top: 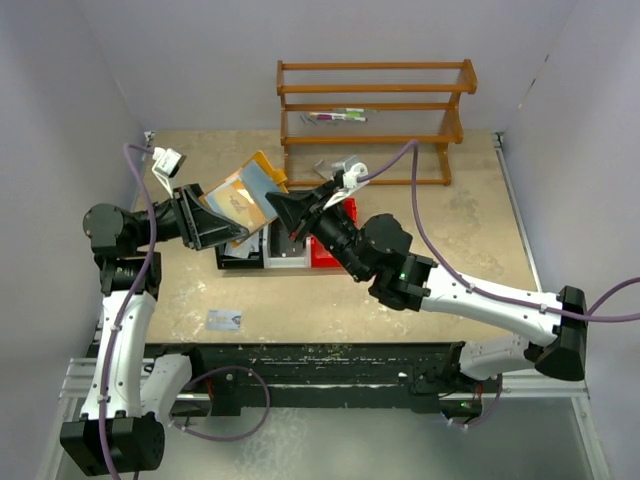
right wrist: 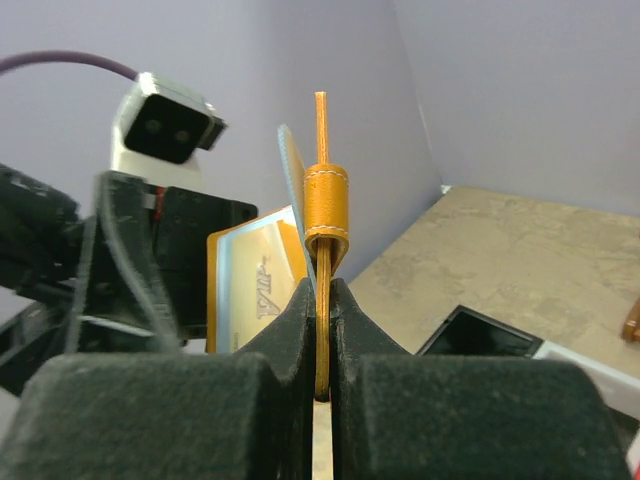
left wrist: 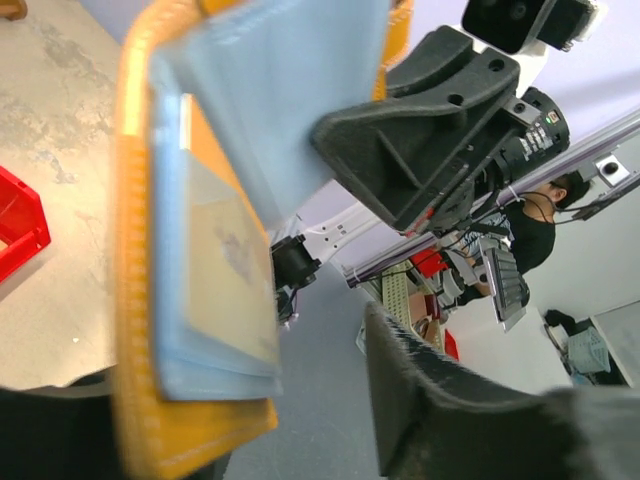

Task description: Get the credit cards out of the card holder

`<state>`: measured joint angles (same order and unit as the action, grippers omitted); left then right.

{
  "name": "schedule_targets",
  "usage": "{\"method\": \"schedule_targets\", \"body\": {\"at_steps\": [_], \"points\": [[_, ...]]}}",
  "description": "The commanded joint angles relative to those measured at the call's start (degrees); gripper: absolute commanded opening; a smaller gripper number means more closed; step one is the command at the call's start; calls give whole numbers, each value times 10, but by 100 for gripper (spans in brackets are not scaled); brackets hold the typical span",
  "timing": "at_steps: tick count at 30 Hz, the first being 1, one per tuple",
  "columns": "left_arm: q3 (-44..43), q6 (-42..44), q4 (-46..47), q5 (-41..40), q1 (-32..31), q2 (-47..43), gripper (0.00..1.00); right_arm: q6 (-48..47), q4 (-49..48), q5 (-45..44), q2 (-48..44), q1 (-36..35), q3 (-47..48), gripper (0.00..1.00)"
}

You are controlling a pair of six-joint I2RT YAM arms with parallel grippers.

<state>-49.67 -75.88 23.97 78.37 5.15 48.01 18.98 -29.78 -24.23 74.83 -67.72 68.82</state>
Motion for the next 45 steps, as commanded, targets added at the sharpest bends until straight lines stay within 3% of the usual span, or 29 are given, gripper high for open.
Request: {"method": "schedule_targets", "body": {"at_steps": [1, 11, 19, 25, 28, 29, 31, 36, 39, 41, 45], "points": [[4, 8, 15, -8, 2, 7, 50, 64, -50, 22, -35, 0, -9, 0], [-29, 30, 7, 2, 6, 7, 21, 208, -62, 51, -51, 24, -57, 0], [-28, 33, -12, 9, 6, -1, 23, 324, -134, 118, -61, 83, -130, 0], [-52, 156, -155, -12, 7, 4, 20, 370, -158, 156, -63, 103, -154, 0], [-58, 184, -182, -12, 7, 8, 13, 424, -177, 224, -47, 134, -161, 0], [-64, 200, -200, -12, 7, 9, 9, 444, -185, 258, -34, 150, -159, 2], [-82, 250, -256, -19, 7, 11, 0, 499, -186, 341, -5, 187, -146, 16], [-141, 396, -439, -36, 7, 35, 0, 527, -156, 509, 56, 266, -93, 60], [-170, 463, -516, -55, 7, 49, 0, 487, -83, 544, 55, 312, -63, 72], [-189, 500, -567, -62, 7, 62, 0, 438, -5, 546, 42, 347, -38, 74], [-221, 587, -663, -113, 7, 87, 0, 305, 138, 461, 0, 369, 24, 75]]}}
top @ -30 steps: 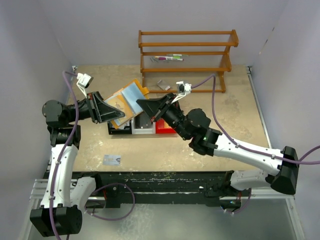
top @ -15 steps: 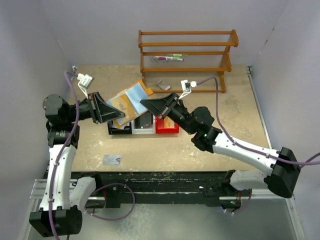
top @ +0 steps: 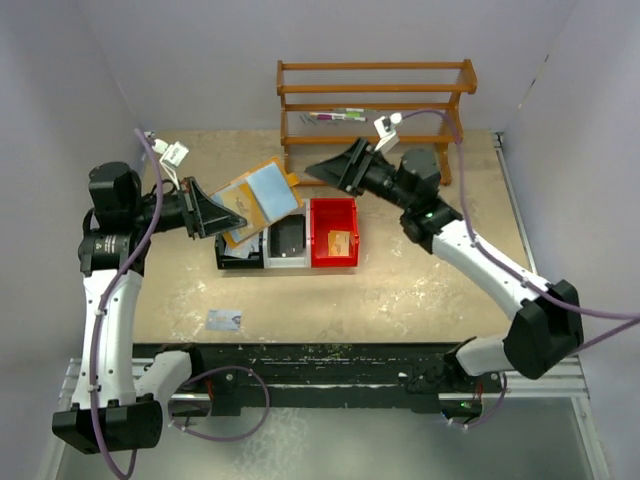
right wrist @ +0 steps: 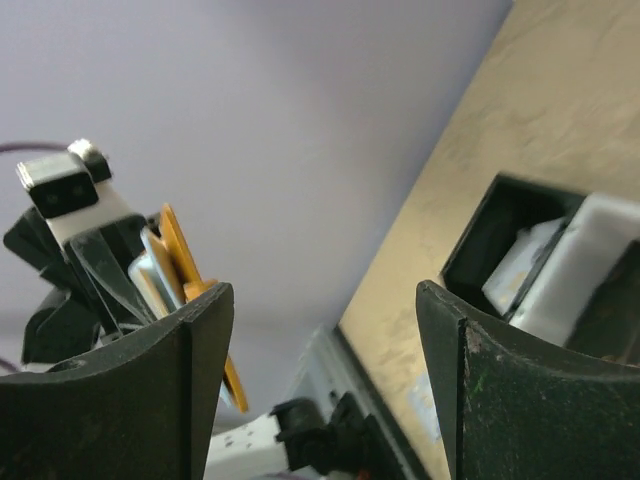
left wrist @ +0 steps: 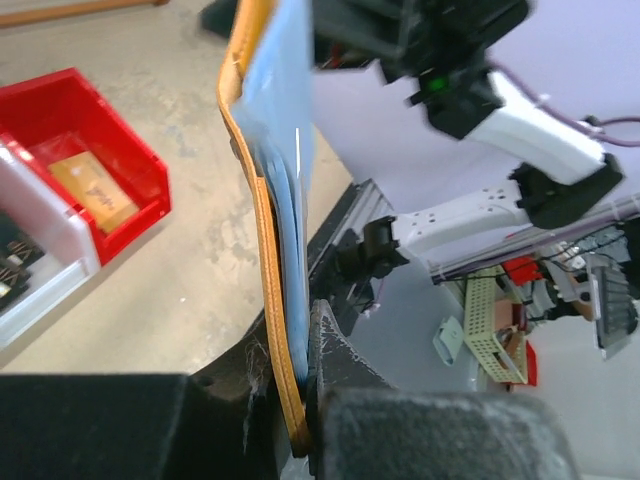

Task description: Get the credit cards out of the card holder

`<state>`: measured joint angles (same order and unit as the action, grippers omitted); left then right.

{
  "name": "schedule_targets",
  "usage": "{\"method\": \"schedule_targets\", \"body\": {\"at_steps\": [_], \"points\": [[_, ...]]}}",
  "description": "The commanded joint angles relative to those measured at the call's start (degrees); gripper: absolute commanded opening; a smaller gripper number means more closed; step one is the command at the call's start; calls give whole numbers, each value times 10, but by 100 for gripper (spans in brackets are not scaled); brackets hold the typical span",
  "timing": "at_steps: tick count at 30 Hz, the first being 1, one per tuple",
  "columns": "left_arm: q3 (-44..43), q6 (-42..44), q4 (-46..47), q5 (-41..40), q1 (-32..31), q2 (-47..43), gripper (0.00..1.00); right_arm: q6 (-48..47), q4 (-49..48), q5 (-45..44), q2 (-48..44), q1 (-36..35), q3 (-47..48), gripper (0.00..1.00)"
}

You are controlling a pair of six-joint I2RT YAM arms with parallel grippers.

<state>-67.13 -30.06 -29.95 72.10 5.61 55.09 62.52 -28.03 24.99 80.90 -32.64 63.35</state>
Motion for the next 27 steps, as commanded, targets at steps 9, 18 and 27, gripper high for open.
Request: {"method": "schedule_targets", "body": {"at_steps": [9, 18, 27], "points": [[-86, 265, -281, -152, 2, 94, 0, -187, 121, 59, 18, -53, 169, 66], [-79, 285, -287, -25, 2, 75, 0, -149, 62, 261, 132, -74, 239, 59], [-72, 297, -300, 55, 2, 94, 0, -116, 39, 312, 159, -75, 227, 51]]}}
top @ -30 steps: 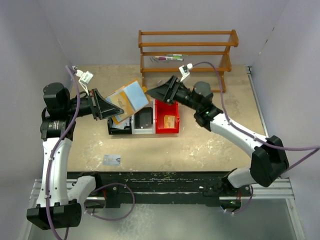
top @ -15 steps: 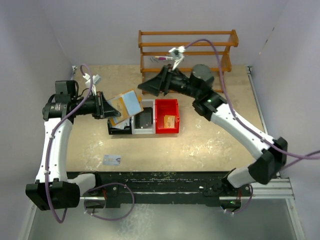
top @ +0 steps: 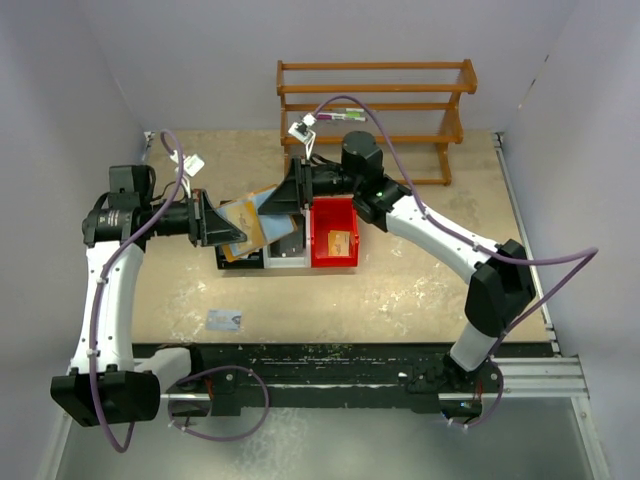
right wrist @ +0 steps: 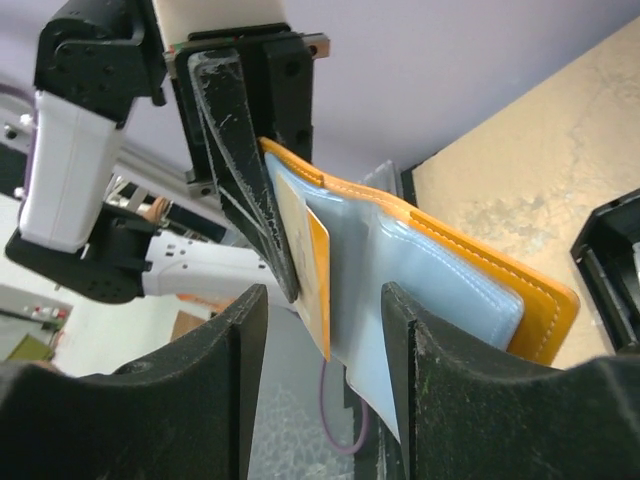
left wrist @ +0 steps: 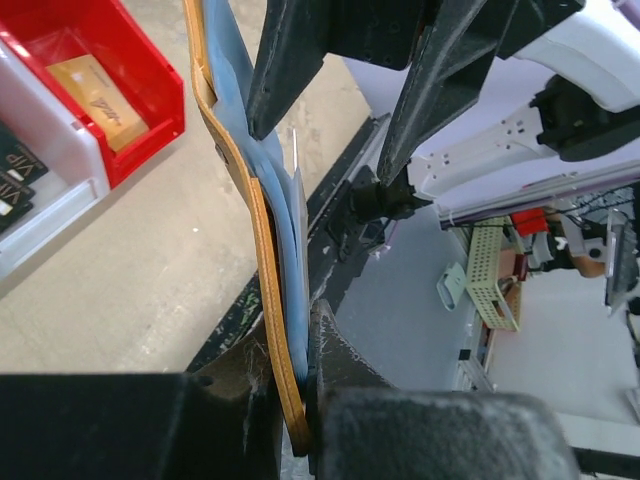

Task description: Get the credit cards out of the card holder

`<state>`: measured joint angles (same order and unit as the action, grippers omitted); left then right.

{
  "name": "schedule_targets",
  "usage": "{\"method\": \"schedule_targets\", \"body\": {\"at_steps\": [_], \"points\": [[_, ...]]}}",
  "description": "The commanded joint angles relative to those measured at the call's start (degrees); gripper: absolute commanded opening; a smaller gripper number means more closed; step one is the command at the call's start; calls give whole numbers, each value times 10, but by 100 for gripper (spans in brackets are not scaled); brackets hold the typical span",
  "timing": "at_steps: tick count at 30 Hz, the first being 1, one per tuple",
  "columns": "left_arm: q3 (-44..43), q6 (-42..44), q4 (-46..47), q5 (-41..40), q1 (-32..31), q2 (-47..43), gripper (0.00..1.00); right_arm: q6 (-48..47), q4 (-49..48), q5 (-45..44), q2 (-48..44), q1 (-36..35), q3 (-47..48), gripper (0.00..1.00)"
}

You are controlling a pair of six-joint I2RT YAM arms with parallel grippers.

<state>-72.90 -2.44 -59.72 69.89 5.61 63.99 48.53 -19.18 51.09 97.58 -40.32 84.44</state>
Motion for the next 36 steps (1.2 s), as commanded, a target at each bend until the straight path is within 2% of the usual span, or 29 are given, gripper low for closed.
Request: {"method": "schedule_targets", "body": {"at_steps": [1, 8, 15, 18, 21, 24, 31, 36], "points": [[-15, 21, -4, 81, 2, 6, 0, 28, -56, 55, -5, 2, 16, 50], [0, 21, -1, 94, 2, 0, 0, 38, -71, 74, 12, -13, 30, 42], [7, 18, 0, 110, 3, 1, 0, 80, -131, 78, 21, -18, 23, 28], [11, 16, 1, 103, 4, 1, 0, 102, -167, 84, 24, -21, 18, 18], [12, 16, 1, 91, 4, 1, 0, 123, -204, 86, 27, -22, 7, 1], [12, 13, 4, 79, 5, -2, 0, 131, -214, 88, 26, -23, -1, 0], [16, 14, 2, 119, 9, -1, 11, 151, -244, 104, 19, -18, -31, 0], [16, 15, 2, 168, 11, -8, 9, 173, -267, 113, 18, -10, -49, 0]]}}
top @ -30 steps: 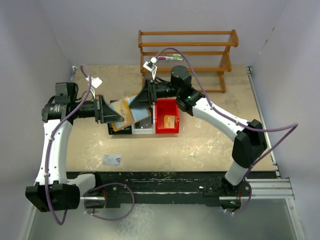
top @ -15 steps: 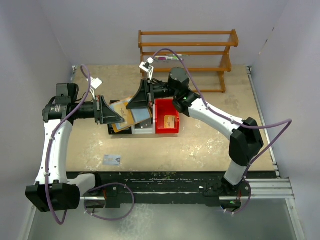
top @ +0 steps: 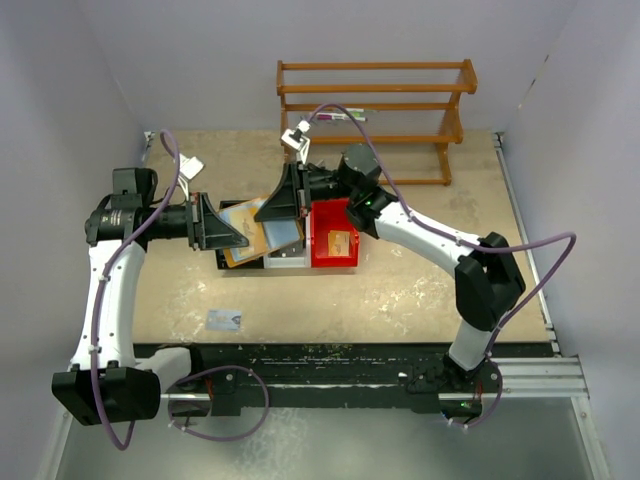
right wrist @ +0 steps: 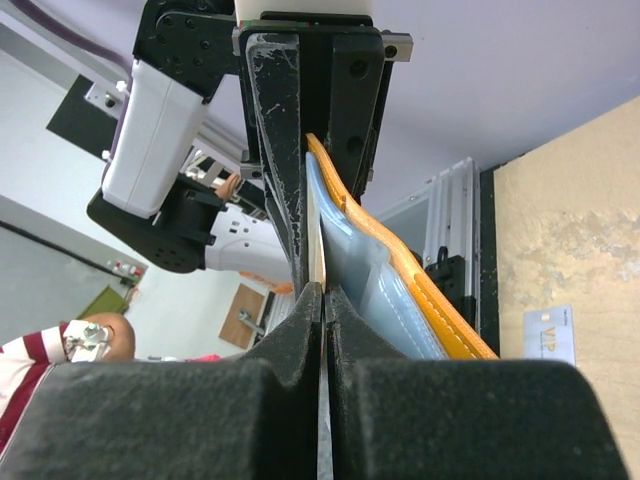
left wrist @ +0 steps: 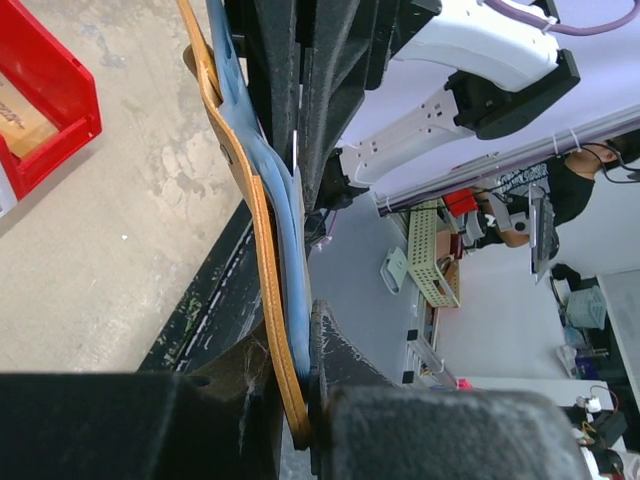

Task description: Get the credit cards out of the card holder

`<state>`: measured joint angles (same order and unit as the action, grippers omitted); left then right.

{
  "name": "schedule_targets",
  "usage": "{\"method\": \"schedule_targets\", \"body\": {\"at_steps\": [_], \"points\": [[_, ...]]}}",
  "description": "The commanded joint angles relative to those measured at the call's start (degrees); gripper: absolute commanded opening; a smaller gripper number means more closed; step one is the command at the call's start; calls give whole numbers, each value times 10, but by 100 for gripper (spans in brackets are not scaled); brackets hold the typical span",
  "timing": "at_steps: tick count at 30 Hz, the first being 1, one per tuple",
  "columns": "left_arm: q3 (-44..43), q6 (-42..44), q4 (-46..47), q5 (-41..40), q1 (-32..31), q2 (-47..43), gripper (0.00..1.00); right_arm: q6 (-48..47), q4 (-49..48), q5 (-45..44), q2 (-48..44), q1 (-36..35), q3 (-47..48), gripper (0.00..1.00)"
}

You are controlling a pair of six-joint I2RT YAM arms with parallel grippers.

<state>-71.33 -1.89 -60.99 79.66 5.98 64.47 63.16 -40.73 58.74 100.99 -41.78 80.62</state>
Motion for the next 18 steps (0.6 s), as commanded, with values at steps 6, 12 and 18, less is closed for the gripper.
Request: {"method": "schedule_targets", "body": {"at_steps": [6, 12, 18], "points": [[6, 15, 14, 52, 10, -13, 7, 41, -62, 31, -32, 29, -32, 0], [-17, 36, -7, -80, 10, -1, 6, 30, -33, 24, -55, 55, -44, 0], [-21, 64, -33, -82, 10, 5, 6, 5, 17, 11, -58, 77, -38, 0]]}}
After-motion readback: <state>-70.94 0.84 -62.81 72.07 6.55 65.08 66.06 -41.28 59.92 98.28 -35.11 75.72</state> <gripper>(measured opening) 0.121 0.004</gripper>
